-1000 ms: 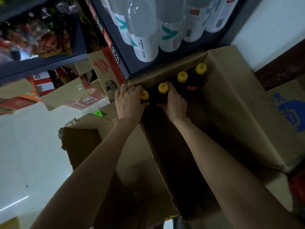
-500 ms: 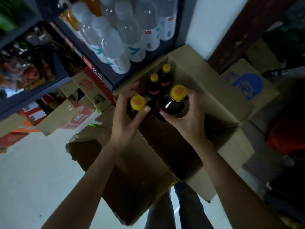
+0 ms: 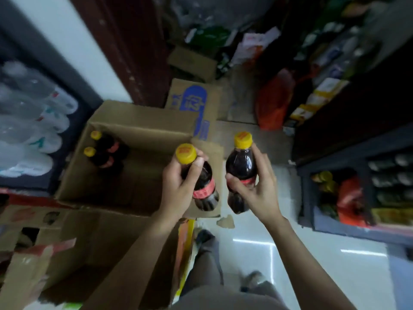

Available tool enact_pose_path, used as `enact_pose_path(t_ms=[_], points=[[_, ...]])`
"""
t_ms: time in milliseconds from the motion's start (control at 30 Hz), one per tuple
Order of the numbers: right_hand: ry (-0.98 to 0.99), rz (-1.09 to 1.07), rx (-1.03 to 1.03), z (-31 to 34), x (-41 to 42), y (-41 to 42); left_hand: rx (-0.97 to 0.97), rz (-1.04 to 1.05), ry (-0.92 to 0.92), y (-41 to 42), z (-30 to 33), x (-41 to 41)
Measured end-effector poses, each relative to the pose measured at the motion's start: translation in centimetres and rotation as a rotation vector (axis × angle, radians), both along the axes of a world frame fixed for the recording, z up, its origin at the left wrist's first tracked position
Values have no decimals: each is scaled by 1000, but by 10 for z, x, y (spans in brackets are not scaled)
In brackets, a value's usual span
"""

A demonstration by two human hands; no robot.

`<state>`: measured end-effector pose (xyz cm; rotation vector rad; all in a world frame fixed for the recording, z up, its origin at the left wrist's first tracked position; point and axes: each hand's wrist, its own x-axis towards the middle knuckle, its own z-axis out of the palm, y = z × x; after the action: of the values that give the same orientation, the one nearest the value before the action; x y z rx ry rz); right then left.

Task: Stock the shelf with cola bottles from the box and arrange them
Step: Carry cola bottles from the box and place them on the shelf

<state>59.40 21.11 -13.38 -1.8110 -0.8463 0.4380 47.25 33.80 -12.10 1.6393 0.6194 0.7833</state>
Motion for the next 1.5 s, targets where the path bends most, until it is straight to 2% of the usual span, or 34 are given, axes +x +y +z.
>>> enact_pose_path(t_ms=[100,267,467,733,967,1067,1267,1500], points=[[78,-156,38,8,16,-70,-4,-125,-1,-50,10,37],[30,-398,65,23,35,-196,123,-317,-3,-146,24,86],[-64,-489,72,56,54,-350,240,-471,-77,-284,62,131],[-255,-558,115,137,113,-490,355,-542,-375,-429,133,194],[-397,-540,340,211,210,-542,573,-577,-755,-488,213,281],[-482,-570,435,239,255,-554,640,-540,-852,-503,239,330],[-624,-647,530,273,345,-577,644,-404,-763,-541,270,441],[-758,-798,282,280,420,-593,532,-302,-493,-582,278,541]])
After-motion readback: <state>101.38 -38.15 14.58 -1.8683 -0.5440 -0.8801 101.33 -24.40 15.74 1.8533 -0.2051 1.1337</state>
